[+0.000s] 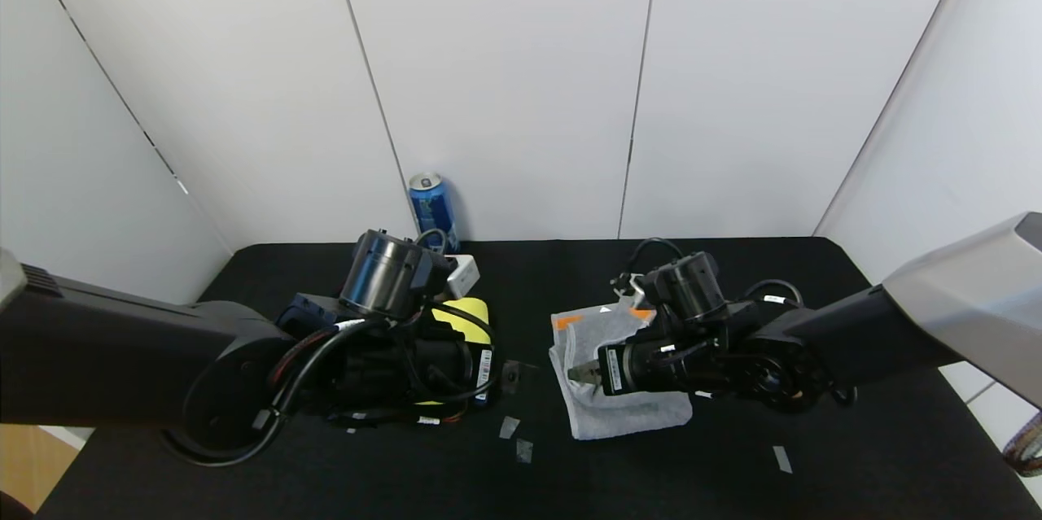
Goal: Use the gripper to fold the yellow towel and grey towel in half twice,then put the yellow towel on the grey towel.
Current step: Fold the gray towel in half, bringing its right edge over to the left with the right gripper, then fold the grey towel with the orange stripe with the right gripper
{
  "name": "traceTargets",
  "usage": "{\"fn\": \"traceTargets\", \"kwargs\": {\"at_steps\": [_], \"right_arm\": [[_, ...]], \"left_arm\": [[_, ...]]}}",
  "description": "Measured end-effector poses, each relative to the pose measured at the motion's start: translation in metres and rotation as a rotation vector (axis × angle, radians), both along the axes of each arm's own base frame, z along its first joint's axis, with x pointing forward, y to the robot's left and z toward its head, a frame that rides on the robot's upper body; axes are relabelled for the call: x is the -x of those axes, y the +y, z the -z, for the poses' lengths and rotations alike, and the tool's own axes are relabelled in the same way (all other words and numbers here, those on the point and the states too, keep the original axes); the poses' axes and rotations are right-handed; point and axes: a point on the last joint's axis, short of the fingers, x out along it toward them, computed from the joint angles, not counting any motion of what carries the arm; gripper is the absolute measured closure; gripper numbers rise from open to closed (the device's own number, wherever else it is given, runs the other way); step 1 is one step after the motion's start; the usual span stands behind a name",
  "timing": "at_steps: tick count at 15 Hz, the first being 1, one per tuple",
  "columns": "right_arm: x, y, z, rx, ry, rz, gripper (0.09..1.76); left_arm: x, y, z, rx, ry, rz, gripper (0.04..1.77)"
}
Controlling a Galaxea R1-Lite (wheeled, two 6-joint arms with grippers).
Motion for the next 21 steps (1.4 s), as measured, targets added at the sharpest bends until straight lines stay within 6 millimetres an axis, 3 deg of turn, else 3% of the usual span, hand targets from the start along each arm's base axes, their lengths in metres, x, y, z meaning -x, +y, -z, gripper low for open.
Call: {"fn": "traceTargets", "kwargs": {"at_steps": [5, 8, 18, 21], "right_arm": [[0.013, 0.015, -0.012, -0.016, -0.024, -0.049, 0.40], [0.010, 0.007, -0.024, -0.030, -0.047, -0.029, 0.32], [-0.027, -0.082, -0.049, -0.005, -0.073, 0.192, 0.19], [-0.032, -0.096, -0.050, 0.001, -0.076, 0.224, 0.17]], "left_arm": [[0.000, 0.000, 0.000, -0.001, 0.001, 0.001, 0.09], [0.000, 0.000, 0.000, -0.002, 0.001, 0.003, 0.09], [0.002, -0.001, 0.000, -0.002, -0.001, 0.006, 0.09], [0.001, 0.000, -0.001, 0.000, -0.003, 0.005, 0.09]]}}
